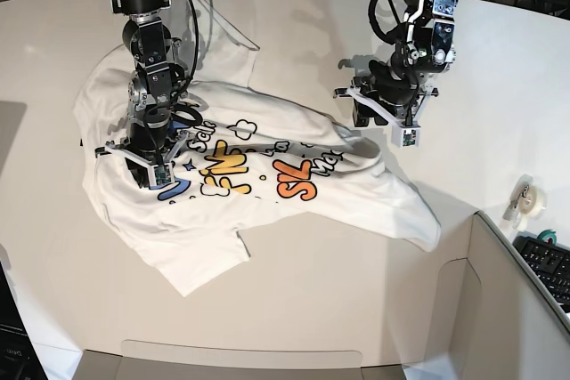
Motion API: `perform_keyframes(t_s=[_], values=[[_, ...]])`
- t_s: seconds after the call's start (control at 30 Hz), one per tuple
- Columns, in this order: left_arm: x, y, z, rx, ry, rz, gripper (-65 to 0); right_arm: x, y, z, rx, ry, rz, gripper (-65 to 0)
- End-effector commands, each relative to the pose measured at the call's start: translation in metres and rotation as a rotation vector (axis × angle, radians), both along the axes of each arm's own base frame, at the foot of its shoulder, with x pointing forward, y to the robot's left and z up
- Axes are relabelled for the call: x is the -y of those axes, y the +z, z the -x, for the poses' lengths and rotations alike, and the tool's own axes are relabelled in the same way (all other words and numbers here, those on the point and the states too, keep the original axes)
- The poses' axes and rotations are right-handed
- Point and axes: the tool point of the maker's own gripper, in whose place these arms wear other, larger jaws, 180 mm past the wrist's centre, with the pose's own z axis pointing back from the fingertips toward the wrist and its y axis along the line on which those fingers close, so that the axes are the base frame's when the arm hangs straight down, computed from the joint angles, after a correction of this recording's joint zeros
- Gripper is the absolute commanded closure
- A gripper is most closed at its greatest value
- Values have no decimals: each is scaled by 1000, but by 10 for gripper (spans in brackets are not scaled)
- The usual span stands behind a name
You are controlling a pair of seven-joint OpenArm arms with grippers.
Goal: Layout the t-shirt on the table in an organized manner, then fold the t-shirt properly
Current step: 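Lower the left gripper and grasp the shirt shoulder fabric, then pull the grasped shoulder outward with the left gripper to flatten the shirt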
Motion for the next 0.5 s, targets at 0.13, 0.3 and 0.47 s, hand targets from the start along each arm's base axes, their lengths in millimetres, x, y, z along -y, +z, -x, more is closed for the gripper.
perform_keyframes(t_s=[0.13, 0.3, 0.47], values=[[11, -8, -11, -31, 28, 46, -238, -2, -53, 41, -242, -23, -44, -52], [27, -15, -9, -54, 37, 90, -238, -2, -53, 42, -244, -23, -44, -52], [37, -14, -10, -53, 39, 118, -238, -2, -53, 42, -244, -23, -44, -52]])
